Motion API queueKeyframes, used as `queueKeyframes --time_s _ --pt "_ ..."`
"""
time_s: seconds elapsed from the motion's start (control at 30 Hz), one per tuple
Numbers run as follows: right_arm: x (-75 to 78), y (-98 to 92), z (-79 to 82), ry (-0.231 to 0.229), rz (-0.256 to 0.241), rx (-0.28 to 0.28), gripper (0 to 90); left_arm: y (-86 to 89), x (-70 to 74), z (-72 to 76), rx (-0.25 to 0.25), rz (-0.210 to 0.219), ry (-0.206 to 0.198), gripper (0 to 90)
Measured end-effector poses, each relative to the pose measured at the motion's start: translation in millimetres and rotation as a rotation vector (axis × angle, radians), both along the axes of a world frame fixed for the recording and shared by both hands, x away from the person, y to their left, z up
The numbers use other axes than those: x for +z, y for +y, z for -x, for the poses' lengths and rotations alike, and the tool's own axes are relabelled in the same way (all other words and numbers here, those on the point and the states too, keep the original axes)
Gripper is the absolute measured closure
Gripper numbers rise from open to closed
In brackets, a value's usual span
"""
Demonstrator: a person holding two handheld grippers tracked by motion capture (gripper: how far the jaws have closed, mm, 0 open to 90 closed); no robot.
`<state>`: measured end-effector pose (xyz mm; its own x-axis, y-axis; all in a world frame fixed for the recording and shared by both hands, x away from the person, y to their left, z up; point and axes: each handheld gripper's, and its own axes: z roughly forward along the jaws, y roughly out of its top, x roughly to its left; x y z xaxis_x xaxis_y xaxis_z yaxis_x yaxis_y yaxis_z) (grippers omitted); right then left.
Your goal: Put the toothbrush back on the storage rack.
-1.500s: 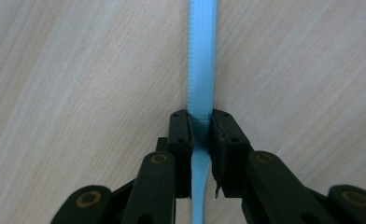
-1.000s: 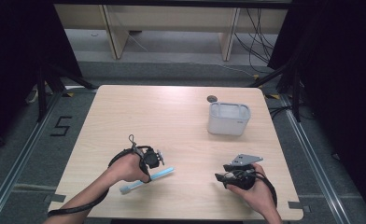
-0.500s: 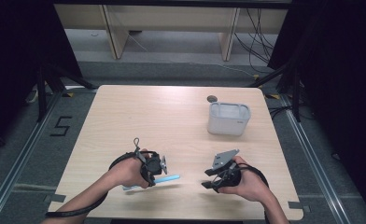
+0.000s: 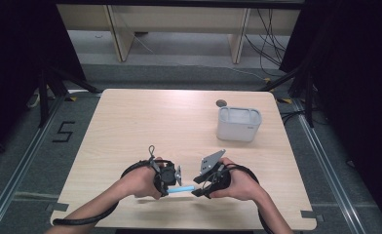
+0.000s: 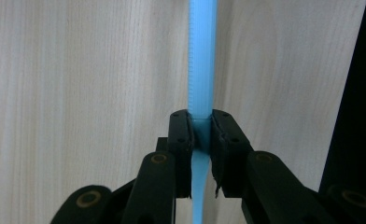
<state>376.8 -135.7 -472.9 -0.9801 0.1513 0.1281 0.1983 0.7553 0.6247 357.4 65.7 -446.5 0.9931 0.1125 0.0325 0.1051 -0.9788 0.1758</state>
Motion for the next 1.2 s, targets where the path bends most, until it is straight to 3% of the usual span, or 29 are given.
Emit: queueKeyframes --time_s 0.03,0.07,0.13,0.17,0.4,0.43,0.53,0.57,0.7,0.83,1.07,1.1,1.13,1.2 --pt "-0.2 1.0 -0.7 -0.015 -0.001 0.011 52.5 -0.9 0.0 0.6 -0.001 0.006 -0.001 78.2" --pt "-0.6 2.3 0.3 0.008 0.002 0.007 52.9 -1.6 0.6 0.8 -0.007 0.002 0.0 78.2" --pt "-0.8 4.7 0.1 -0.002 0.0 0.022 53.9 -3.2 0.6 1.5 -0.01 0.012 -0.005 78.2" --pt "-1.0 5.5 0.7 0.016 -0.001 0.014 54.4 -3.8 0.8 1.5 -0.017 0.01 -0.006 78.2" --pt "-4.5 12.4 -0.7 0.001 -0.015 0.059 60.6 -6.2 1.7 4.0 -0.026 0.021 -0.006 78.2" --pt "-5.1 12.5 2.1 0.03 0.008 0.033 62.7 -6.2 1.8 4.0 -0.025 0.023 -0.01 78.2" --pt "-7.1 13.7 0.2 0.002 0.001 0.067 65.3 -5.9 2.5 4.1 -0.025 0.027 -0.013 78.2" --pt "-7.7 13.8 2.5 0.035 0.005 0.047 66.9 -6.0 2.7 4.3 -0.026 0.027 -0.015 78.2" --pt "-8.8 14.9 3.7 0.034 -0.002 0.047 71.1 -6.2 3.6 5.5 -0.031 0.023 -0.016 78.2" --pt "-10.2 16.2 2.7 0.023 -0.016 0.082 75.4 -5.8 4.7 6.2 -0.03 0.027 -0.018 78.2" --pt "-10.4 15.5 4.3 0.015 -0.016 0.1 77.4 -5.9 4.6 6.4 -0.035 0.027 -0.024 78.1" --pt "-10.1 15.0 6.3 0.034 -0.011 0.082 77.8 -5.8 4.4 6.4 -0.033 0.03 -0.02 78.0" --pt "-11.1 15.5 4.4 0.019 -0.023 0.113 78.2 -5.5 4.3 6.4 -0.029 0.033 -0.018 77.8" --pt "-10.1 14.5 7.1 0.037 -0.013 0.098 78.6 -4.9 5.0 5.1 -0.028 0.037 -0.016 77.3"
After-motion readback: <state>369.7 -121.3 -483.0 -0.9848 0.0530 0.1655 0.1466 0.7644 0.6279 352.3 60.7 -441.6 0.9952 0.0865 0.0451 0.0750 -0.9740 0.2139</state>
